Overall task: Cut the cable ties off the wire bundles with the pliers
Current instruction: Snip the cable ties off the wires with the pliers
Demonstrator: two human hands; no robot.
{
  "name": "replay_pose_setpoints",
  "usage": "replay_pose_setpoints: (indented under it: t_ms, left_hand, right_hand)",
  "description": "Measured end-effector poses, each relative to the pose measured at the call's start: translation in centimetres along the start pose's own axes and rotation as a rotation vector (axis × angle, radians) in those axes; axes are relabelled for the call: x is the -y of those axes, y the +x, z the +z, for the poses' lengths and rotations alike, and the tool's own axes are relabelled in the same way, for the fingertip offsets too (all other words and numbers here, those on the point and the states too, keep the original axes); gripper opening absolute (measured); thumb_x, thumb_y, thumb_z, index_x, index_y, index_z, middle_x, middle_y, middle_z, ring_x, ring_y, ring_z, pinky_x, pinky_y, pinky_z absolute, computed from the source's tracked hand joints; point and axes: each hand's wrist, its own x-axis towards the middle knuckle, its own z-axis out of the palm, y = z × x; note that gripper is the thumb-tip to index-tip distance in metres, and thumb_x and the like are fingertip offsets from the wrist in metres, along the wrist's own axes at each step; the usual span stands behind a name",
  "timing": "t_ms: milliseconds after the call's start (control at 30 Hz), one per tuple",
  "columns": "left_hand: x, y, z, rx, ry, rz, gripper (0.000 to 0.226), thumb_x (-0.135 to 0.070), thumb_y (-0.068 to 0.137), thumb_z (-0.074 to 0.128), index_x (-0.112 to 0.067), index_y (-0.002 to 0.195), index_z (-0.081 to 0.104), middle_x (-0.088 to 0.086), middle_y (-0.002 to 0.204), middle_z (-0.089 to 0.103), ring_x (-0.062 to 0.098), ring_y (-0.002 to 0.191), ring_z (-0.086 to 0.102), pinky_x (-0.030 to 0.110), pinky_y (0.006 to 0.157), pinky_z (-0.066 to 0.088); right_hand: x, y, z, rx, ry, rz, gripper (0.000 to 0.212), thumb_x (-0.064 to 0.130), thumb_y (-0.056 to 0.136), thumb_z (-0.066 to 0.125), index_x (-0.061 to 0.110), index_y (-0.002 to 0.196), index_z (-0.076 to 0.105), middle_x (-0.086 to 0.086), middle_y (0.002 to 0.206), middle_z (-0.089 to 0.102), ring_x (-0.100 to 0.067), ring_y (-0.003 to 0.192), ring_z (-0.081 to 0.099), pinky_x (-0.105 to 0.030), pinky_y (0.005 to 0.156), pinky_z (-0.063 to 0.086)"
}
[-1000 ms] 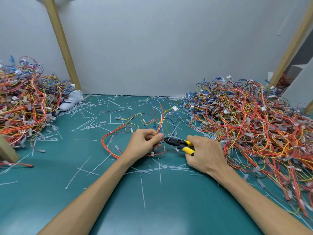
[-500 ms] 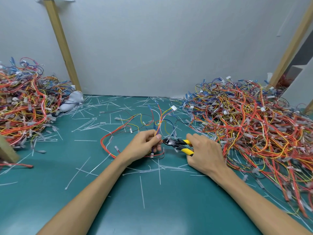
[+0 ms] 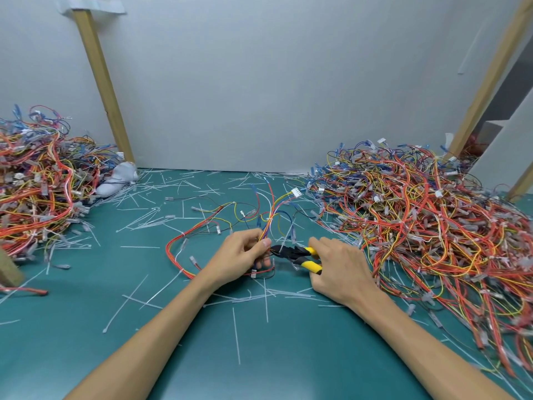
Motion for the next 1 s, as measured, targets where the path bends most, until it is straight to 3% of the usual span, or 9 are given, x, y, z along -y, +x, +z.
replay_pose_setpoints:
  t_ms: [133,300,533,700,1000]
  left_hand:
    - [0.0,-0.07,0.04,0.004,0.011,-0.004,0.026,-0.016,0.1,0.05,-0.001,0.079,0.051,0.002,0.066,0.067,0.014,0.054,0.053,0.019,0.057,0.044]
    - [0.02,0.03,-0.01,0.007,0.006,-0.015,0.025,-0.019,0.1,0.05,-0.005,0.079,0.052,0.0,0.065,0.068,0.015,0.055,0.053,0.021,0.057,0.044]
    - [0.04,-0.07,-0.02,0.021,0.0,-0.023,0.025,-0.021,0.1,0.051,-0.012,0.078,0.052,0.002,0.067,0.068,0.014,0.055,0.053,0.02,0.057,0.044]
    - [-0.13,-0.17,-0.05,0.013,-0.008,-0.026,0.024,-0.021,0.1,0.051,-0.011,0.078,0.052,0.003,0.067,0.068,0.015,0.056,0.053,0.018,0.057,0.043]
    - [-0.19,-0.23,0.05,0.023,-0.027,-0.033,0.024,-0.02,0.1,0.051,-0.011,0.078,0.052,0.003,0.067,0.068,0.012,0.055,0.054,0.018,0.057,0.043]
  right_hand:
    - [-0.02,-0.15,-0.06,0.027,0.02,0.024,0.022,0.043,0.071,0.048,0.026,0.075,0.035,0.005,0.064,0.045,-0.022,0.061,0.044,-0.029,0.048,0.022]
    - [-0.06,-0.07,0.09,0.016,0.013,0.008,0.023,0.042,0.073,0.049,0.025,0.088,0.043,0.009,0.073,0.038,-0.02,0.068,0.04,-0.03,0.056,0.026]
    - [-0.01,-0.23,0.0,0.058,0.007,0.034,0.02,0.042,0.07,0.047,0.026,0.075,0.036,0.005,0.063,0.045,-0.022,0.062,0.045,-0.028,0.047,0.02]
    - [0.1,-0.21,-0.05,0.019,0.024,0.0,0.022,0.037,0.071,0.052,0.025,0.08,0.036,0.007,0.068,0.043,-0.022,0.065,0.045,-0.03,0.053,0.027]
    - [0.06,-0.34,-0.28,0.077,0.046,0.04,0.02,0.042,0.069,0.041,0.023,0.074,0.037,0.005,0.062,0.046,-0.025,0.065,0.052,-0.03,0.053,0.038]
